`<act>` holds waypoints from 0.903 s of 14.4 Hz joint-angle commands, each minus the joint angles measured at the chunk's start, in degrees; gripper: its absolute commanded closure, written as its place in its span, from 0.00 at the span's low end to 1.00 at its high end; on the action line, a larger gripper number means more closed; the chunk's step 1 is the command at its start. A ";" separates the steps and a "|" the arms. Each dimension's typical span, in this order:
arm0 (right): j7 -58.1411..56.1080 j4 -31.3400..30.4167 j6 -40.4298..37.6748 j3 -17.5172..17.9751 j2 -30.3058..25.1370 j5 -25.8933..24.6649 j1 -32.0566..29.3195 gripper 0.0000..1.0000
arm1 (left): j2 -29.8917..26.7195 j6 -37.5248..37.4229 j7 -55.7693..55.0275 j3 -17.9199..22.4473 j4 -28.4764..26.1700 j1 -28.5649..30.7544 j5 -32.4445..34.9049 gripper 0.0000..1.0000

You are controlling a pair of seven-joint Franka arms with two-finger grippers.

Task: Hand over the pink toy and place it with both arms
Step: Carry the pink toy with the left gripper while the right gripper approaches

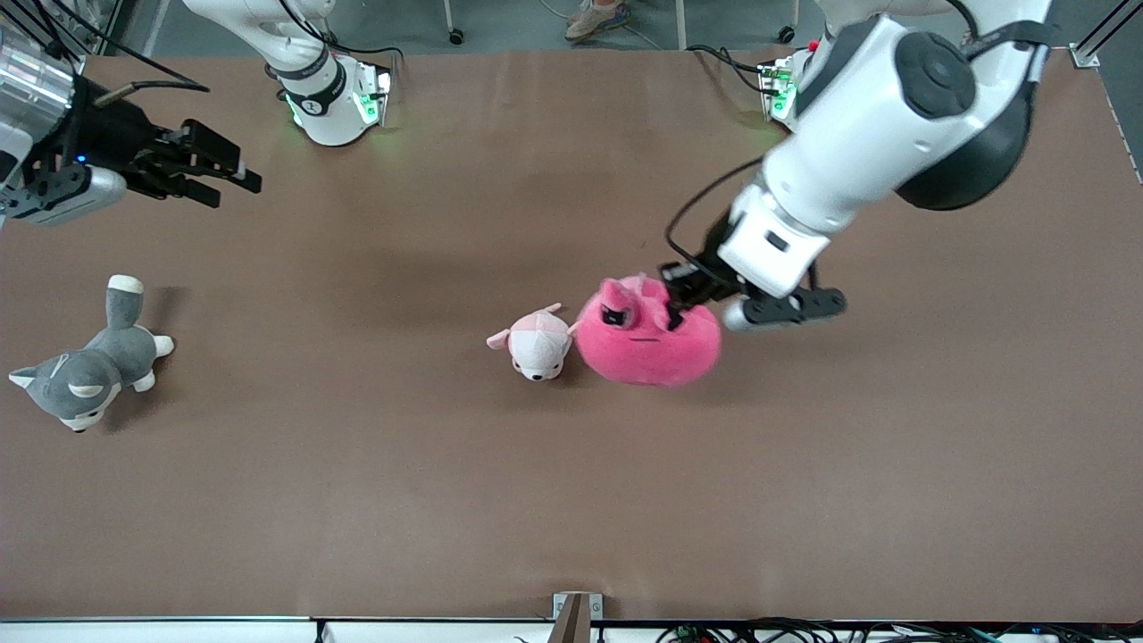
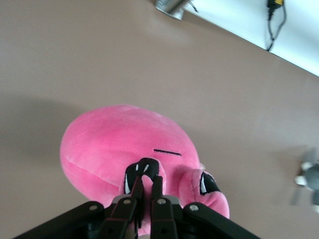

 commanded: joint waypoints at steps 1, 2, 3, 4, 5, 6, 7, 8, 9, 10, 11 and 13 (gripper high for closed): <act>0.60 -0.69 1.91 -0.38 1.03 3.79 2.43 0.26 | 3.11 1.32 -8.41 0.00 5.13 -4.64 -0.62 0.99; 0.68 -0.69 3.22 -0.38 1.38 4.58 3.49 0.26 | 3.20 3.25 -12.36 0.00 5.04 -6.31 -0.62 0.99; 0.68 -0.69 4.19 -0.38 1.90 4.77 4.19 0.26 | 3.55 5.01 -15.53 0.00 5.13 -7.80 -0.71 0.99; 0.68 -0.69 5.24 -0.29 2.34 4.94 5.24 0.27 | 4.25 7.38 -18.96 0.00 5.13 -9.38 -0.71 0.99; 0.68 -0.69 6.04 -0.37 2.35 6.07 6.39 0.26 | 4.78 10.01 -22.13 0.00 5.13 -10.97 -0.71 0.99; 0.68 -0.60 6.48 -0.38 2.87 7.30 6.57 0.26 | 5.39 11.78 -24.33 0.08 5.13 -11.85 -0.71 0.99; 0.68 -0.34 7.09 -0.38 3.57 8.62 6.75 0.26 | 5.92 13.19 -25.49 -0.18 5.13 -12.47 -0.71 0.99; 0.68 -0.17 7.62 -0.38 4.10 9.24 7.18 0.26 | 6.10 15.29 -27.41 0.08 5.13 -13.69 -0.62 0.99; 0.68 0.45 8.06 -0.38 5.06 9.25 7.88 0.26 | 6.36 16.88 -29.78 0.43 5.13 -14.66 -0.62 0.99; 0.68 0.97 8.33 -0.38 5.77 9.25 8.50 0.26 | 6.54 17.33 -31.46 0.43 5.22 -14.93 -0.62 0.99; 0.68 1.50 8.94 -0.38 6.56 9.25 9.20 0.26 | 6.71 17.42 -31.65 0.43 5.22 -14.94 -0.62 0.99; 0.77 1.77 10.43 -0.38 7.79 9.42 10.43 0.27 | 6.80 18.29 -32.00 0.43 5.22 -16.07 -0.62 0.99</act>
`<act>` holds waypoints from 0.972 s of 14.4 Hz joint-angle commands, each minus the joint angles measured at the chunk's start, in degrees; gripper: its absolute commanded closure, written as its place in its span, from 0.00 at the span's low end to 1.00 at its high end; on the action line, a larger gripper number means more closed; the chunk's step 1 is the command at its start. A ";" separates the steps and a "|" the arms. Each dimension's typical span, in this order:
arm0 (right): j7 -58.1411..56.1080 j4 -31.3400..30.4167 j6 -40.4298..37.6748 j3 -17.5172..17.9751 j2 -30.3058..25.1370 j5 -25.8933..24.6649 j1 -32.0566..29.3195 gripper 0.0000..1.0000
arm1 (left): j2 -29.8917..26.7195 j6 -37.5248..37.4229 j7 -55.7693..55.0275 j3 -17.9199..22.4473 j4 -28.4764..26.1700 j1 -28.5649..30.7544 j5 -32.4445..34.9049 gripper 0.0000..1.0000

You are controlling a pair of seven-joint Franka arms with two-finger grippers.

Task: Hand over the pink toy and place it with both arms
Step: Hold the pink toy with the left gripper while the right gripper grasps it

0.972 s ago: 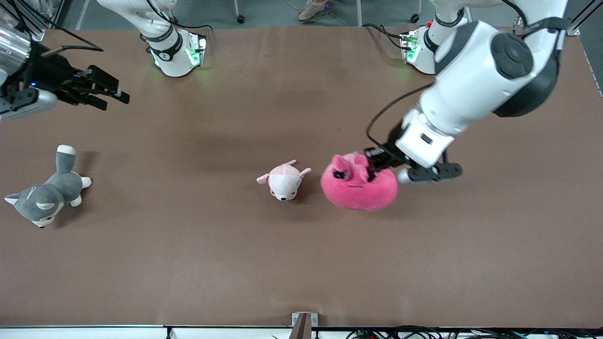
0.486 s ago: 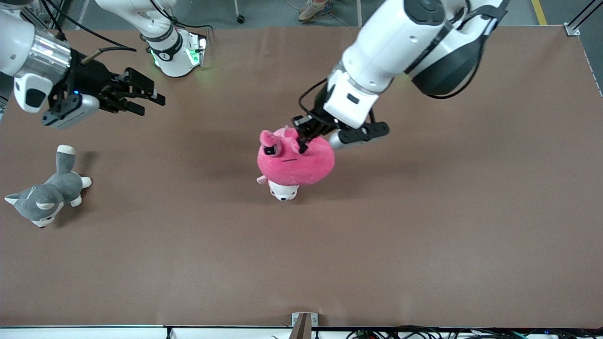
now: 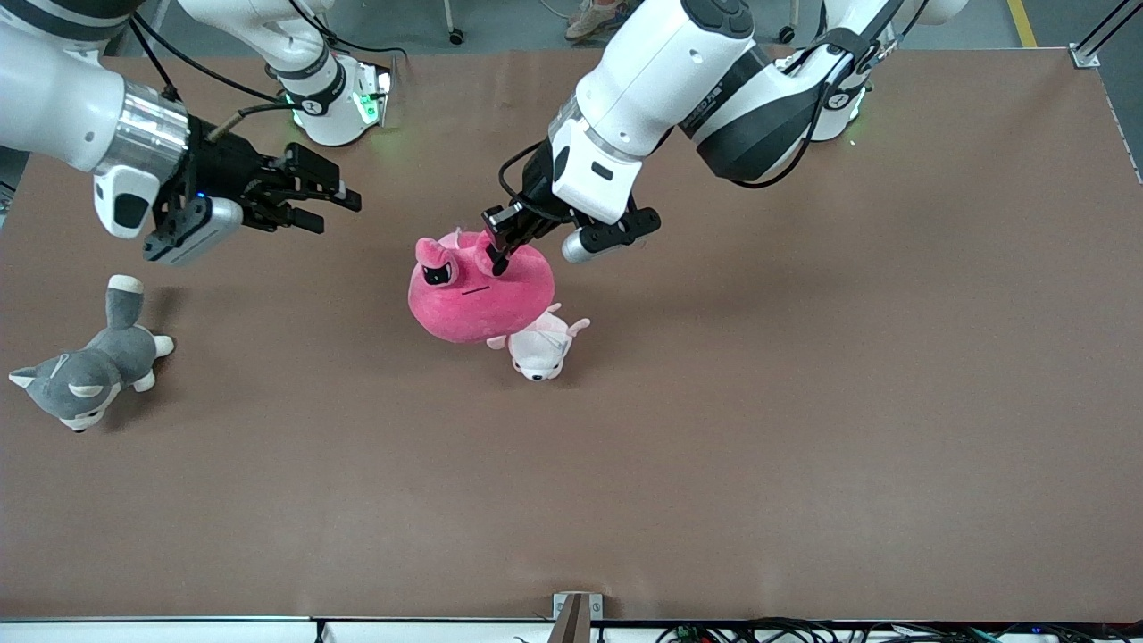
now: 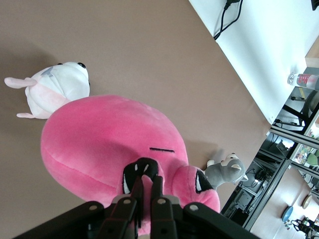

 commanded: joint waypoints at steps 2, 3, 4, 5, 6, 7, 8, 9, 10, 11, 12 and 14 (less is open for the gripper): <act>0.71 2.30 2.20 -0.41 2.71 1.59 2.83 0.27 | 1.65 2.86 -2.03 0.37 2.10 -2.27 -0.62 0.99; 0.71 3.00 2.21 -0.41 3.32 1.59 3.01 0.27 | 1.83 3.04 -2.03 0.46 2.10 -2.89 -0.62 0.99; 0.71 3.70 2.21 -0.41 3.85 1.67 3.27 0.27 | 2.18 3.04 -2.03 0.46 2.10 -2.90 -0.62 0.99; 0.71 4.23 2.30 -0.41 4.29 1.59 3.88 0.27 | 2.35 3.13 -2.03 0.46 2.10 -2.98 -0.62 0.99; 0.71 4.58 2.38 -0.41 4.56 1.59 4.24 0.27 | 2.62 3.30 -2.03 0.46 2.10 -2.99 -0.62 0.99; 0.71 4.59 2.56 -0.41 4.73 1.59 4.24 0.27 | 2.71 3.39 -2.03 0.46 2.10 -3.07 -0.62 0.99; 0.63 4.59 2.82 -0.41 5.00 1.50 4.24 0.27 | 2.79 3.48 -1.95 0.46 2.10 -3.33 -0.62 0.99; 0.63 4.59 3.09 -0.41 5.26 1.41 4.15 0.27 | 2.97 3.65 -1.77 0.46 2.19 -3.42 -0.62 0.99; 0.54 4.59 3.09 -0.50 5.61 1.41 4.24 0.27 | 2.97 4.79 -1.94 0.37 2.10 -3.42 -0.62 0.99; 0.62 4.59 3.09 -0.41 5.70 1.32 4.24 0.27 | 2.97 5.06 -1.94 0.37 2.10 -3.51 -0.62 0.99; 0.63 4.59 3.26 -0.41 5.87 1.32 4.41 0.27 | 2.97 5.06 -1.94 0.37 2.10 -3.60 -0.62 0.99; 0.54 4.50 4.23 -0.41 6.31 1.15 4.59 0.27 | 2.97 5.06 -2.03 0.37 2.01 -4.04 -0.62 0.99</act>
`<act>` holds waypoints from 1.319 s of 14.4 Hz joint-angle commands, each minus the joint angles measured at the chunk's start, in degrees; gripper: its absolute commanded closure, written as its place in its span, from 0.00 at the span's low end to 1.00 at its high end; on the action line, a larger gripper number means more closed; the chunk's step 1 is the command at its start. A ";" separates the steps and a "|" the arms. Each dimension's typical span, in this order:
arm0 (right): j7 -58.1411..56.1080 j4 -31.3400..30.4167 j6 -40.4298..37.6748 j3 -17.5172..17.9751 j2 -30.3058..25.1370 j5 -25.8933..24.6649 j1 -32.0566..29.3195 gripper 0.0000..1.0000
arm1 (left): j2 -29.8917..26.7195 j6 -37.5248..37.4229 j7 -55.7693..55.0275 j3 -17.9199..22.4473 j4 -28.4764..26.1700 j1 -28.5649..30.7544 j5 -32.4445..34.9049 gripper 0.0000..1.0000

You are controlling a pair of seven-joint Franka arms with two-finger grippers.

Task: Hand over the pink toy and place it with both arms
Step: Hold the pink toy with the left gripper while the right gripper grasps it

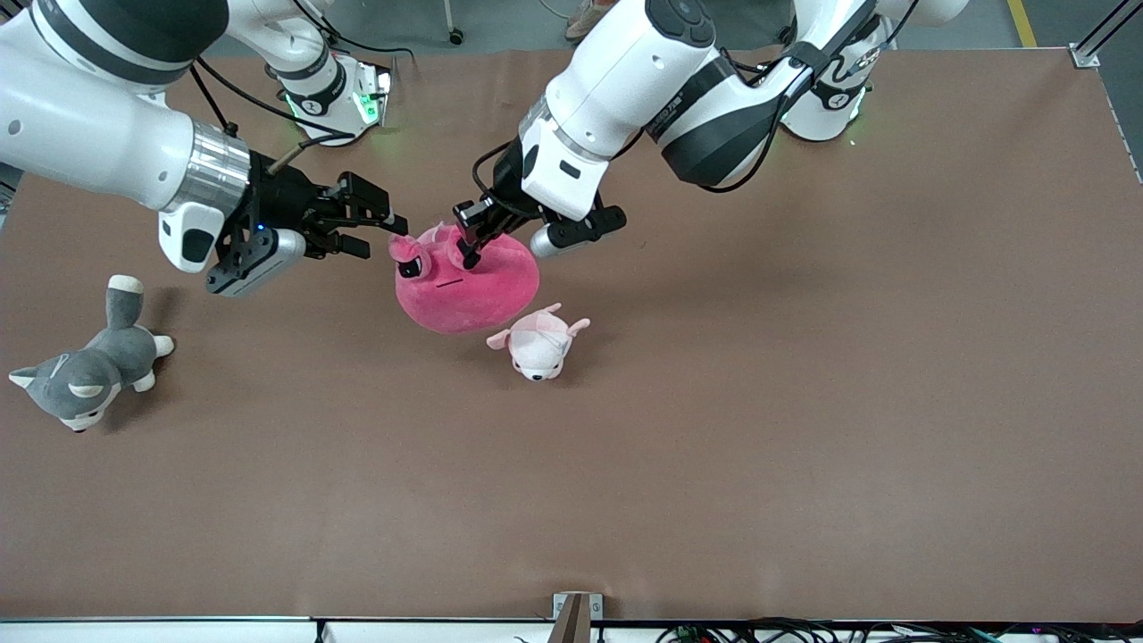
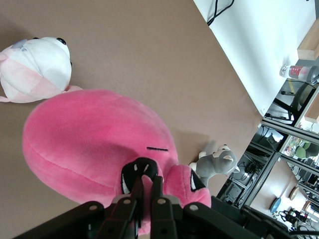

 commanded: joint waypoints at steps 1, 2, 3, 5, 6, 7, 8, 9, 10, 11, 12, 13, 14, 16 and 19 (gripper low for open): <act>0.54 0.87 0.97 -0.35 1.31 0.68 0.92 0.27 | 0.63 0.58 -0.59 0.45 1.61 -1.30 -0.62 0.99; 0.54 0.87 1.24 -0.35 1.49 0.59 1.18 0.27 | 0.63 0.58 -0.59 0.45 1.61 -1.30 -0.62 0.99; 0.54 0.87 1.32 -0.44 1.49 0.42 1.45 0.27 | 0.63 0.58 -0.59 0.54 1.61 -1.30 -0.53 0.99; 0.45 0.78 1.68 -0.44 1.84 0.33 1.45 0.27 | 0.72 0.58 -0.59 0.54 1.61 -1.30 -0.53 0.99; 0.45 0.78 1.68 -0.44 2.01 0.33 1.45 0.27 | 0.72 0.58 -0.50 0.54 1.61 -1.30 -0.53 0.99; 0.45 0.78 1.68 -0.35 2.10 0.33 1.53 0.27 | 0.72 0.58 -0.50 0.54 1.61 -1.30 -0.53 0.99; 0.45 0.61 1.68 -0.35 2.10 0.24 1.62 0.28 | 0.89 0.58 -0.50 0.54 1.61 -1.30 -0.53 0.99; 0.45 0.52 1.59 -0.44 2.10 0.24 1.88 0.28 | 0.98 0.58 -0.50 0.54 1.61 -1.30 -0.53 0.99; 0.45 0.43 1.50 -0.44 2.10 0.15 2.06 0.28 | 0.98 0.58 -0.50 0.54 1.61 -1.30 -0.53 0.99; 0.45 0.26 1.41 -0.44 2.10 0.15 2.15 0.28 | 0.98 0.58 -0.50 0.54 1.61 -1.30 -0.53 0.99; 0.36 0.25 1.33 -0.44 2.10 0.15 2.15 0.29 | 0.98 0.58 -0.50 0.54 1.61 -1.30 -0.53 0.99; 0.36 0.25 1.24 -0.44 2.10 0.15 2.15 0.30 | 0.98 0.58 -0.50 0.54 1.61 -1.30 -0.53 0.99; 0.36 0.25 1.06 -0.44 2.10 0.15 2.15 0.33 | 0.98 0.58 -0.50 0.54 1.61 -1.30 -0.53 0.99; 0.19 0.17 1.15 -0.44 2.89 -0.28 2.15 0.37 | 0.98 0.58 -0.32 0.62 1.61 -1.30 -0.44 0.99; 0.36 0.17 1.15 -0.44 2.98 -2.75 2.41 0.37 | 0.98 0.58 -0.32 0.62 1.61 -1.30 -0.44 0.99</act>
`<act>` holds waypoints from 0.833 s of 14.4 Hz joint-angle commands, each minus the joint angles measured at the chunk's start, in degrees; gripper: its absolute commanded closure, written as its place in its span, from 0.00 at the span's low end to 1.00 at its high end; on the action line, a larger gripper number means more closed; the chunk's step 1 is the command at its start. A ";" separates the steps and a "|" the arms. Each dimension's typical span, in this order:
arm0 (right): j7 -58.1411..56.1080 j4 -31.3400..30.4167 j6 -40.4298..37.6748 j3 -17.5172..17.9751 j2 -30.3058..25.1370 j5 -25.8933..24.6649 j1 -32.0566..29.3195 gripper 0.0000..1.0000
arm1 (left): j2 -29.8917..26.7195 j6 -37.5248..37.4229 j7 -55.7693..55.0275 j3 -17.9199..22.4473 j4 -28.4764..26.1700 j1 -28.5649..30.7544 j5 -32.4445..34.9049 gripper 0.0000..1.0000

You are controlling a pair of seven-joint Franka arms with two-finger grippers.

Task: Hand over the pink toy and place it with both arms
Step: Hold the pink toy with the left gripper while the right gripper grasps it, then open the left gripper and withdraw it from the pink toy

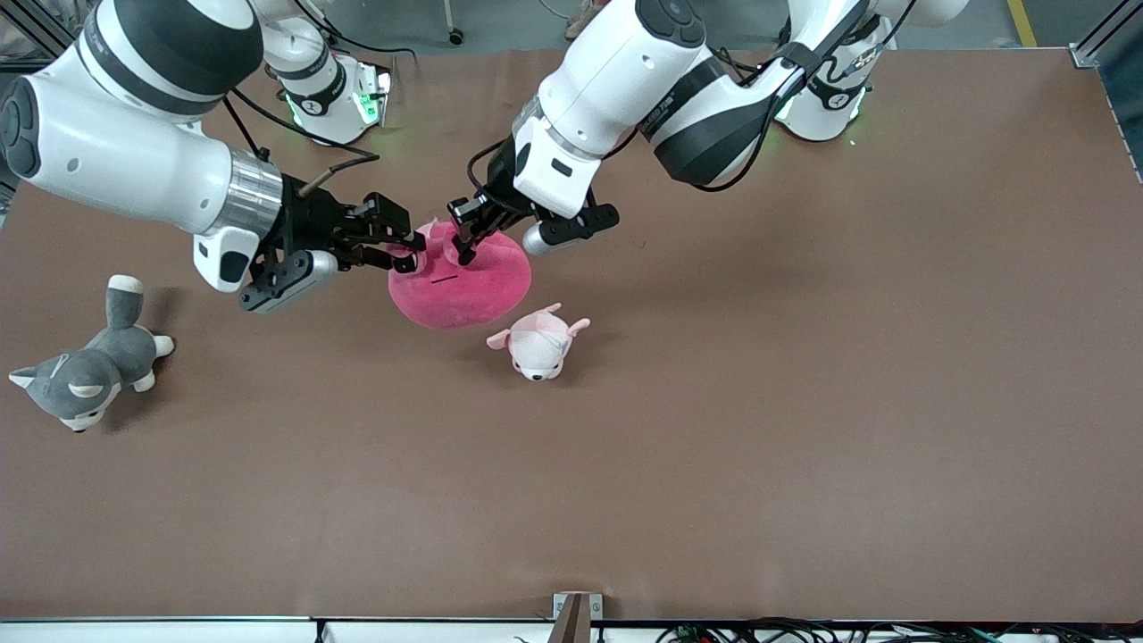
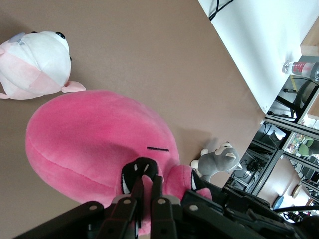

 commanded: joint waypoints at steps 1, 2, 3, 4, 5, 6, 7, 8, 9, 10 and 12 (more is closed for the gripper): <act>0.39 0.20 -0.11 -0.34 0.30 -1.47 0.88 0.37 | 0.63 0.52 -0.32 0.46 1.60 -0.76 -0.44 0.99; 0.39 0.20 -0.20 -0.42 0.30 -1.47 0.88 0.41 | 0.63 0.52 -0.23 0.46 1.60 -0.76 -0.44 0.99; 0.39 0.20 -0.29 -0.34 0.30 -1.47 0.79 0.67 | 0.63 0.52 -0.23 0.46 1.60 -0.76 -0.44 0.99; 0.39 0.20 -0.38 -0.34 0.30 -1.47 0.79 0.91 | 0.63 0.52 -0.23 0.46 1.60 -0.76 -0.44 0.99; 0.48 0.20 -0.64 -0.34 0.30 -1.38 0.79 0.97 | 0.63 0.52 -0.15 0.55 1.60 -0.76 -0.44 0.99; 0.56 0.20 -0.82 -0.34 0.30 -1.38 0.79 0.98 | 0.63 0.52 -0.15 0.46 1.60 -0.76 -0.44 0.99; 0.48 0.20 -0.82 -0.34 0.30 -1.38 0.71 0.98 | 0.63 0.52 -0.15 0.46 1.60 -0.67 -0.44 0.98; 0.48 0.20 -0.82 -0.34 0.30 -1.38 0.70 0.98 | 0.63 0.52 -0.15 0.55 1.60 -0.67 -0.53 0.98; 0.39 0.20 -0.82 -0.34 0.30 -1.38 0.70 0.98 | 0.72 0.52 -0.15 0.46 1.60 -0.67 -0.44 0.98; 0.39 0.20 -0.73 -0.34 0.30 -1.38 0.70 0.98 | 0.72 0.52 -0.06 0.55 1.60 -0.67 -0.44 0.96; 0.39 0.20 -0.82 -0.34 0.30 -1.47 0.79 0.98 | 0.55 0.35 -0.58 0.46 1.51 -0.32 -0.62 0.71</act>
